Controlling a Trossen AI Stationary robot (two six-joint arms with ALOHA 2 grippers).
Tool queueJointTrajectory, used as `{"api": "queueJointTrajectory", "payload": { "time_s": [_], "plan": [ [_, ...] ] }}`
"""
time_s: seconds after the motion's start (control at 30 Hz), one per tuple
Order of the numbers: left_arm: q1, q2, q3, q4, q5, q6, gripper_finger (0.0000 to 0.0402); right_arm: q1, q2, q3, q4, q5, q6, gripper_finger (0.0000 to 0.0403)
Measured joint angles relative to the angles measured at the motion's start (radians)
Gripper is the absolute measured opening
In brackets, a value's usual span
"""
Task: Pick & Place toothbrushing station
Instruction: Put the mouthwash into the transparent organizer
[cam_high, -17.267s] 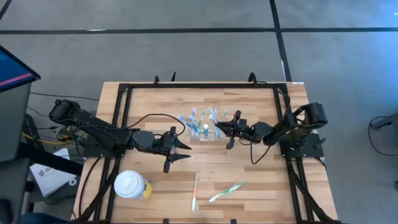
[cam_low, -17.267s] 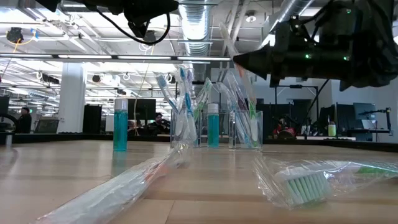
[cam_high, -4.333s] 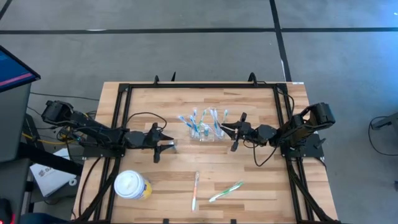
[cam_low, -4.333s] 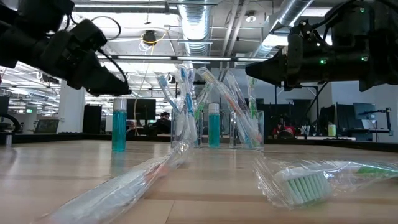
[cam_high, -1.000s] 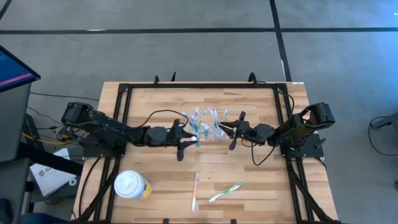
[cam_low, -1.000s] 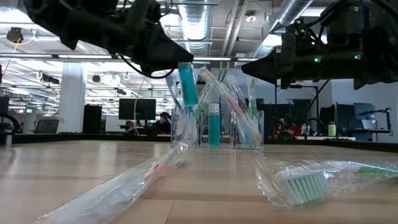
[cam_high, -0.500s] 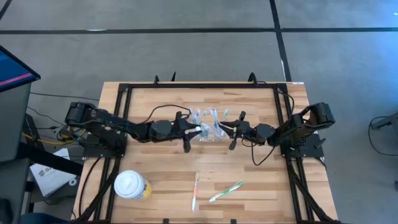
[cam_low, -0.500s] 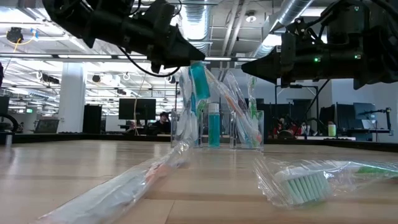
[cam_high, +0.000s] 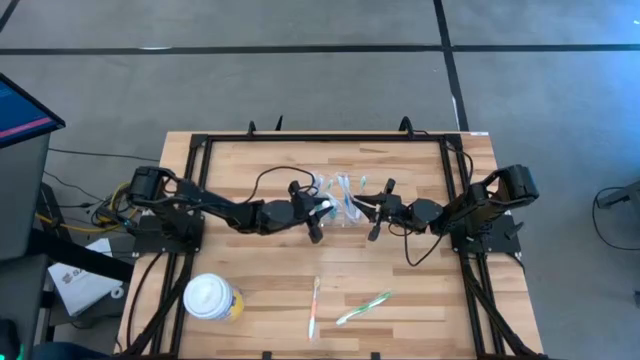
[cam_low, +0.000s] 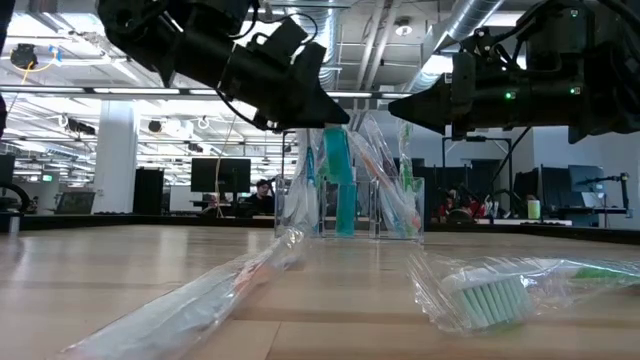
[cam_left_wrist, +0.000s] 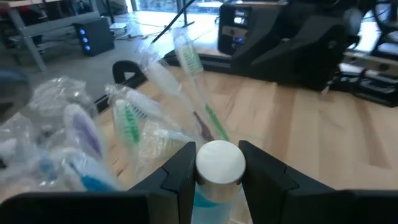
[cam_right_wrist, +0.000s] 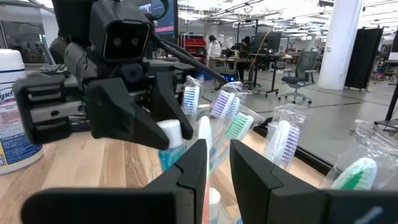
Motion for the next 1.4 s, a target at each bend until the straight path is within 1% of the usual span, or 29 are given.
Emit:
{"api": "queueJointTrajectory", "payload": {
  "time_s": [0.13,0.6,0.9,1.4],
  "plan": [
    [0.000,0.021,0.012,-0.002,-0.013,-0.003,0.0101,0.000,0.000,0.000,0.000,0.000,0.000,0.0062],
    [-0.026,0.022,0.013,-0.011,-0.007,-0.007,0.0102,0.000,0.000,0.000,0.000,0.000,-0.001,0.0062],
    [-0.026,0.022,0.013,-0.024,0.009,-0.007,0.0116,0.000,0.000,0.000,-0.001,0.000,-0.001,0.0062],
    [-0.026,0.022,0.013,-0.051,0.009,-0.001,0.0118,0.000,0.000,0.000,-0.003,0.000,-0.001,0.0062]
  ]
}}
